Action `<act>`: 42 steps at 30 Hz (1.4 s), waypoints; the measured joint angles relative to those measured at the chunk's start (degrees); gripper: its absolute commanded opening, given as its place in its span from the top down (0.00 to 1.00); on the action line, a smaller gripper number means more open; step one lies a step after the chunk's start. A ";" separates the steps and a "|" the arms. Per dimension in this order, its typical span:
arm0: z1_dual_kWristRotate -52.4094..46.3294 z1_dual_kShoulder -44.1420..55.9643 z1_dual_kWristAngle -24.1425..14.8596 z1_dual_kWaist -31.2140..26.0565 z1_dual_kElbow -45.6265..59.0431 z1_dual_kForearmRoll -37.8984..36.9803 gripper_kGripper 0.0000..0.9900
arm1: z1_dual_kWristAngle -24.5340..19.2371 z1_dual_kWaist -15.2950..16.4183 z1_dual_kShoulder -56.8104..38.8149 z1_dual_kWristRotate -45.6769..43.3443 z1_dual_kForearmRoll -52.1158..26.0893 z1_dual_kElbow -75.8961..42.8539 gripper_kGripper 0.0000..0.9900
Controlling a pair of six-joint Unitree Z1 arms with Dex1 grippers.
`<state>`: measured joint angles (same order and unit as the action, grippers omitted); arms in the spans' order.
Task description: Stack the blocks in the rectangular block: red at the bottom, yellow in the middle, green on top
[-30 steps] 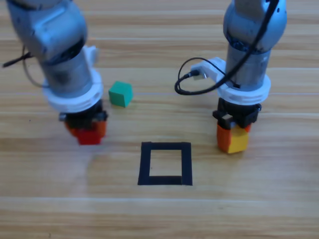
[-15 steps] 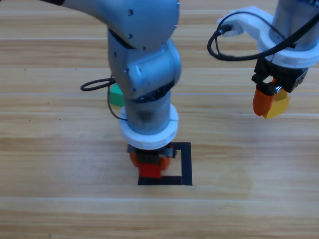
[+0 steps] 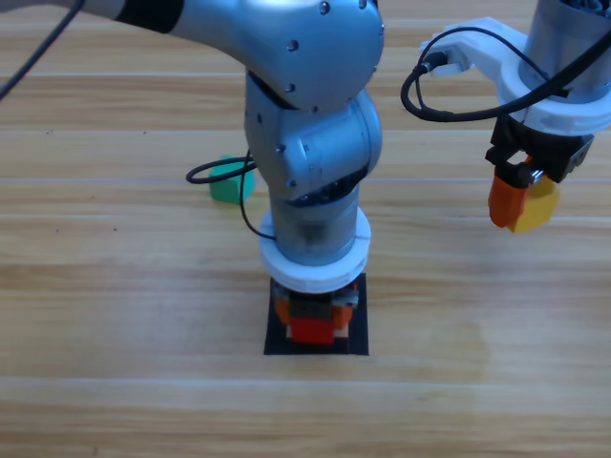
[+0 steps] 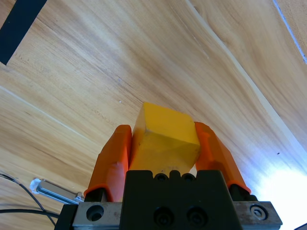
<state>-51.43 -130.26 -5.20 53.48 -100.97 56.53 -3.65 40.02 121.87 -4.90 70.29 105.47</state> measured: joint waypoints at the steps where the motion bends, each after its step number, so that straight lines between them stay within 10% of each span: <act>1: 0.00 -0.14 0.16 0.00 -0.26 0.00 1.00 | 0.00 -0.06 0.00 0.00 0.00 0.00 0.82; 42: 0.88 -2.17 1.64 -1.88 -2.61 -0.04 1.00 | 0.22 -0.17 0.00 0.27 -0.03 -0.75 0.82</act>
<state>-50.56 -132.43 -3.56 51.61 -103.58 56.49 -3.43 39.85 121.87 -4.63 70.26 104.72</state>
